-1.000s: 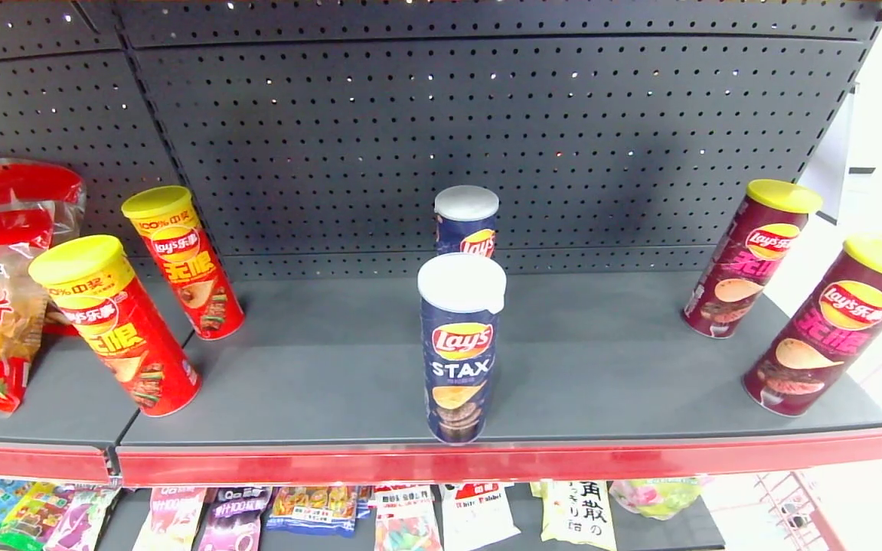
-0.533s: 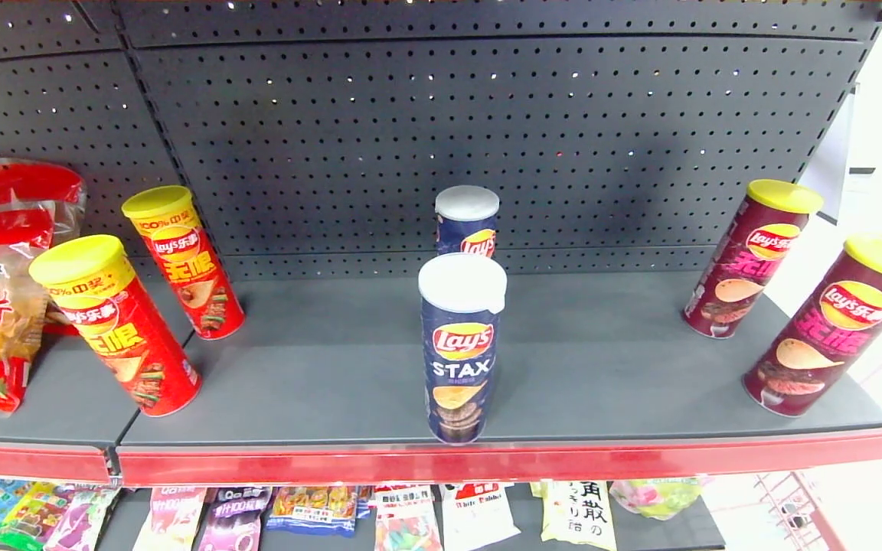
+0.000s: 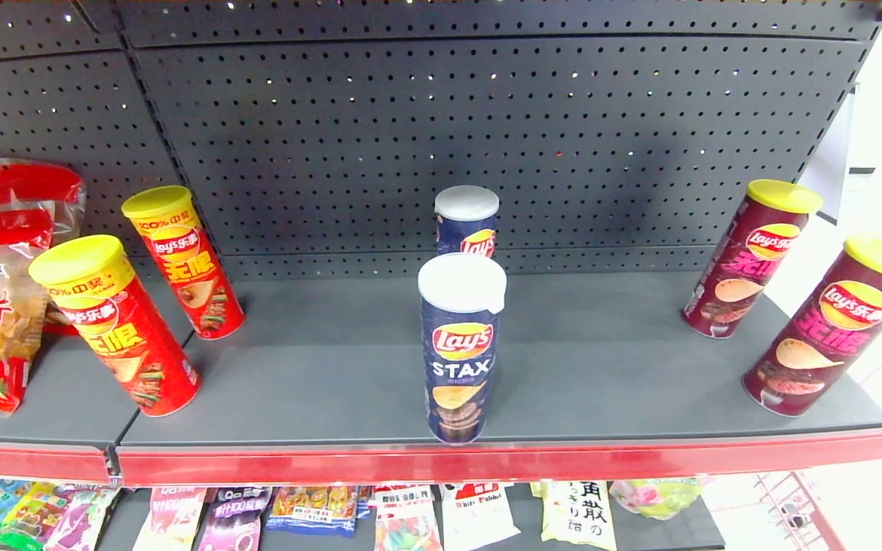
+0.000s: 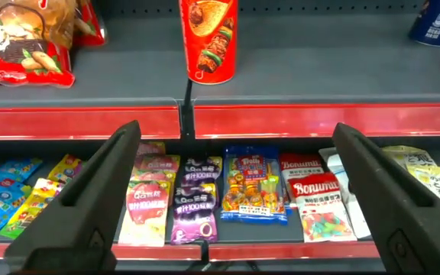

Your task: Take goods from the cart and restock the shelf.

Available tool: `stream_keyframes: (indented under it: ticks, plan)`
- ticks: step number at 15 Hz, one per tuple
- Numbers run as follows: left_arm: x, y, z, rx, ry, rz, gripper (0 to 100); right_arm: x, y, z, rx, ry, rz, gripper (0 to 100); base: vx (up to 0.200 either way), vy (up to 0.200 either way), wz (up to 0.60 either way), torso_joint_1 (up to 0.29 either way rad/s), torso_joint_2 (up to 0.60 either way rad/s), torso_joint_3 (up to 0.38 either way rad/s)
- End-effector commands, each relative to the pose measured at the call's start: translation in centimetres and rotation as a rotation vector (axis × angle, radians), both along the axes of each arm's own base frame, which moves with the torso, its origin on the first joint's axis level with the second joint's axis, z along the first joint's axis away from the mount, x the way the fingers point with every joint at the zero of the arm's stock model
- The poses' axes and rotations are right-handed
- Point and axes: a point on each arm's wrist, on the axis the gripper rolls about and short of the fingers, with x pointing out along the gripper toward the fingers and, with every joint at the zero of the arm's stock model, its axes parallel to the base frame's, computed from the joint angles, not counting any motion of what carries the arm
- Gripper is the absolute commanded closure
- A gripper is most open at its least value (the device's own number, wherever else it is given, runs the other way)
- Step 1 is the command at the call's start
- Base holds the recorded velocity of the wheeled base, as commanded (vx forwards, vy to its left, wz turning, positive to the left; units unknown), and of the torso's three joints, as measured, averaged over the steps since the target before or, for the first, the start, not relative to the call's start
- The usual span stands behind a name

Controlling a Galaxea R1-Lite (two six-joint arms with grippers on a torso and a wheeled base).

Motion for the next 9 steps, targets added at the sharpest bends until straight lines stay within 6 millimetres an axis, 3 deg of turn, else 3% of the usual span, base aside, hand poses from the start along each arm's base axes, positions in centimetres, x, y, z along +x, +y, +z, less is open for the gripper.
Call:
stream_keyframes:
  ticks: [1,9]
  plan:
    - [0.01,0.00,0.00,0.000,0.001,0.000,0,-0.02,0.00,-0.01,0.000,-0.002,0.001,0,0.000,0.000,0.00,0.000,0.00,0.000]
    - [0.01,0.00,0.00,0.000,0.001,0.000,0,-0.02,0.00,-0.01,0.000,-0.002,-0.001,0,0.000,0.000,0.00,0.000,0.00,0.000]
